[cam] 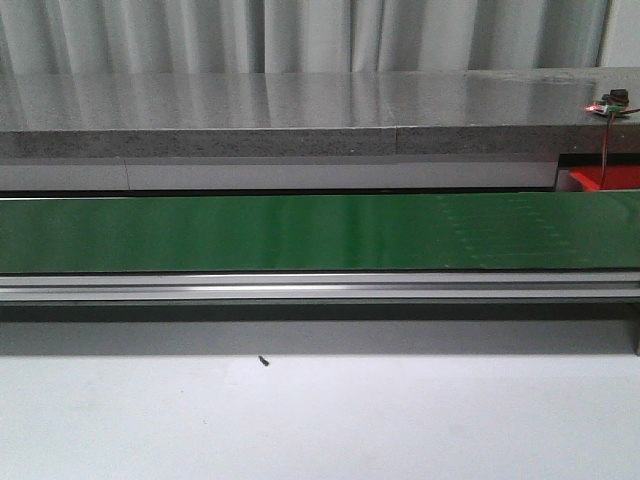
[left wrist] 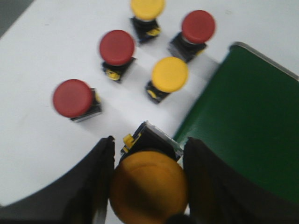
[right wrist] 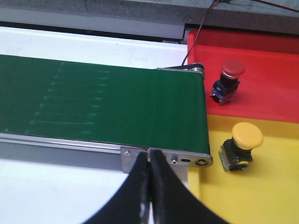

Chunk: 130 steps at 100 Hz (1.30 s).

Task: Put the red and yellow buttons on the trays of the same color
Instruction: 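Lower the left gripper onto another yellow button and grasp it, then set the yellow button on the conveyor start and open the left gripper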

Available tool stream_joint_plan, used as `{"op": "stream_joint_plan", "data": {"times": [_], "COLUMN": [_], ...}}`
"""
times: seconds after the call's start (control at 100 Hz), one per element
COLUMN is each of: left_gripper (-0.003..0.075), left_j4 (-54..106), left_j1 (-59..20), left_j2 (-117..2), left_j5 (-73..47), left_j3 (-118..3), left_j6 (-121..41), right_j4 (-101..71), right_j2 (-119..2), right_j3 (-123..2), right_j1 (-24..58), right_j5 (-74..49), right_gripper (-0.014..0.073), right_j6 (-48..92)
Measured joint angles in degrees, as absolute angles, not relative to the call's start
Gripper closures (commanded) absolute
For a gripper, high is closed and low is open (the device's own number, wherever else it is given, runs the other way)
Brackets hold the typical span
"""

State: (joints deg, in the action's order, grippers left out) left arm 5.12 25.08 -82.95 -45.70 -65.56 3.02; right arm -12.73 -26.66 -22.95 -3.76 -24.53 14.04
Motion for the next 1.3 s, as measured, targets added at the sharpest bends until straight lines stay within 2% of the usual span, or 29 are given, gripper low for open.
{"op": "stream_joint_plan", "data": {"times": [0.24, 0.51, 0.58, 0.73, 0.8, 1.16, 1.3], "left_gripper": [0.0582, 0.0568, 0.0491, 0.0213, 0.0146, 0.0144, 0.0145], "left_j4": [6.64, 8.13, 8.88, 11.35, 12.72, 19.43, 19.32], "left_j1": [15.97, 13.97, 13.97, 13.97, 13.97, 13.94, 16.24], "left_j2": [-86.12, -91.17, -91.33, -91.44, -91.57, -85.64, -82.8], "left_j5": [-43.11, -40.57, -40.42, -40.29, -40.29, -38.91, -39.14], "left_j3": [-65.56, -65.56, -65.56, -65.56, -65.56, -65.56, -65.56], "left_j6": [2.94, 2.43, 1.57, -0.49, -1.13, -5.37, -5.36], "right_j4": [-12.73, -12.73, -12.73, -12.73, -12.73, -12.73, -12.73], "right_j2": [-26.66, -26.66, -26.66, -26.66, -26.66, -26.66, -26.66], "right_j3": [-22.95, -22.95, -22.95, -22.95, -22.95, -22.95, -22.95], "right_j1": [-3.76, -3.76, -3.76, -3.76, -3.76, -3.76, -3.76], "right_j5": [-24.53, -24.53, -24.53, -24.53, -24.53, -24.53, -24.53], "right_gripper": [0.0711, 0.0711, 0.0711, 0.0711, 0.0711, 0.0711, 0.0711], "right_j6": [14.04, 14.07, 14.07, 14.07, 14.07, 14.07, 14.07]}}
